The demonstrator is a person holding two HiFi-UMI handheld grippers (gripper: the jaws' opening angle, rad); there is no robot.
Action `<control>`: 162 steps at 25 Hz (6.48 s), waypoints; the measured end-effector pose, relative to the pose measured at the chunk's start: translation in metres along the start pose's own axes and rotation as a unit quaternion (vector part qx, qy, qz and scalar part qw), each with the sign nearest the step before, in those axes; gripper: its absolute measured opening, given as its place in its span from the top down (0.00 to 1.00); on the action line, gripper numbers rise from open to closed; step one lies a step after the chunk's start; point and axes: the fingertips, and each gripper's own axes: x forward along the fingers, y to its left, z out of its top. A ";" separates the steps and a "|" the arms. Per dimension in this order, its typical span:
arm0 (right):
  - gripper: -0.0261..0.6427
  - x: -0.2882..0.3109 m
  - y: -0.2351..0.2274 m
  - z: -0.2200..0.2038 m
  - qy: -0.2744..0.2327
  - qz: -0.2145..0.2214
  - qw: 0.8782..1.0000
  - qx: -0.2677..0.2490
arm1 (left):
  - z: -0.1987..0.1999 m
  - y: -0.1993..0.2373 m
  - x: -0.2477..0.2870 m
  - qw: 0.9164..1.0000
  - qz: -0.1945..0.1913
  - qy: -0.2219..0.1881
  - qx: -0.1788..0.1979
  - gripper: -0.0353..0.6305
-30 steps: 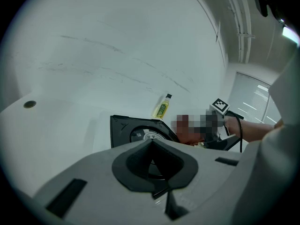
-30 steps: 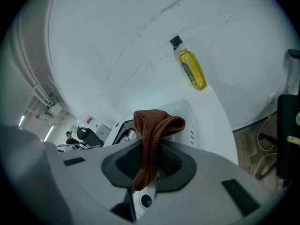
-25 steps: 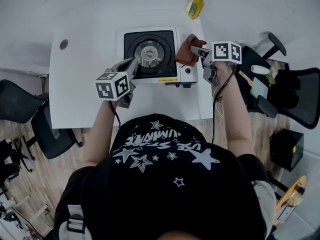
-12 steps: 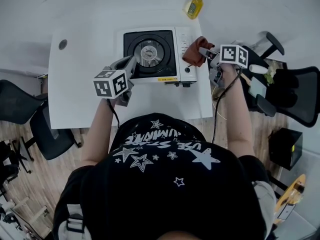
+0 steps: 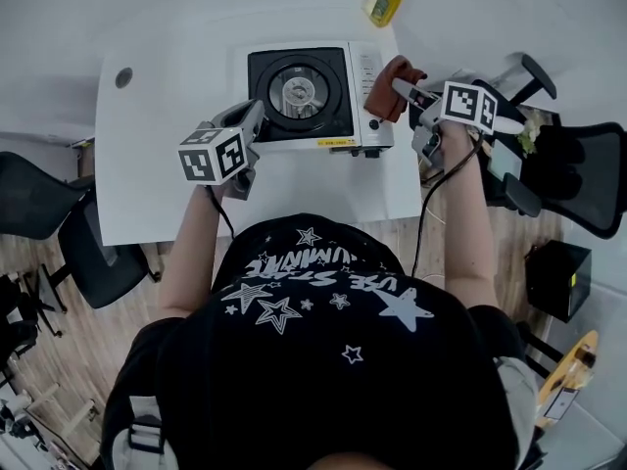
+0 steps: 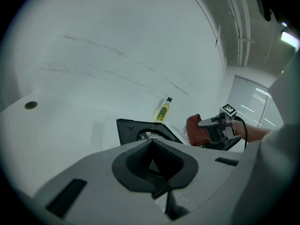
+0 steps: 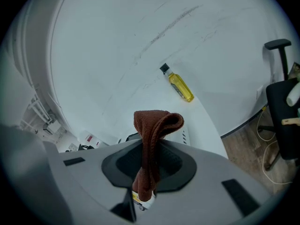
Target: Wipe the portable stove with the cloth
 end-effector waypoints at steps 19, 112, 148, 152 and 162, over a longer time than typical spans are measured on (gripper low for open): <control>0.86 0.083 0.166 -0.076 0.064 0.117 0.990 -0.044 | -0.009 0.058 -0.068 1.000 0.004 -0.003 -0.020 0.94; 0.86 0.000 -0.008 -0.073 0.068 -0.014 0.998 -0.007 | -0.023 -0.050 0.025 0.997 -0.065 0.033 -0.007 0.94; 0.86 0.031 0.129 -0.094 -0.039 -0.007 0.998 -0.040 | -0.002 0.009 -0.051 0.993 -0.111 0.034 0.025 0.94; 0.86 0.041 0.159 -0.112 -0.062 -0.018 0.997 -0.035 | -0.005 0.022 -0.073 0.990 -0.129 0.039 0.033 0.94; 0.86 0.054 0.204 -0.172 -0.150 -0.077 0.986 -0.017 | -0.030 0.055 -0.125 0.979 -0.178 0.076 0.064 0.94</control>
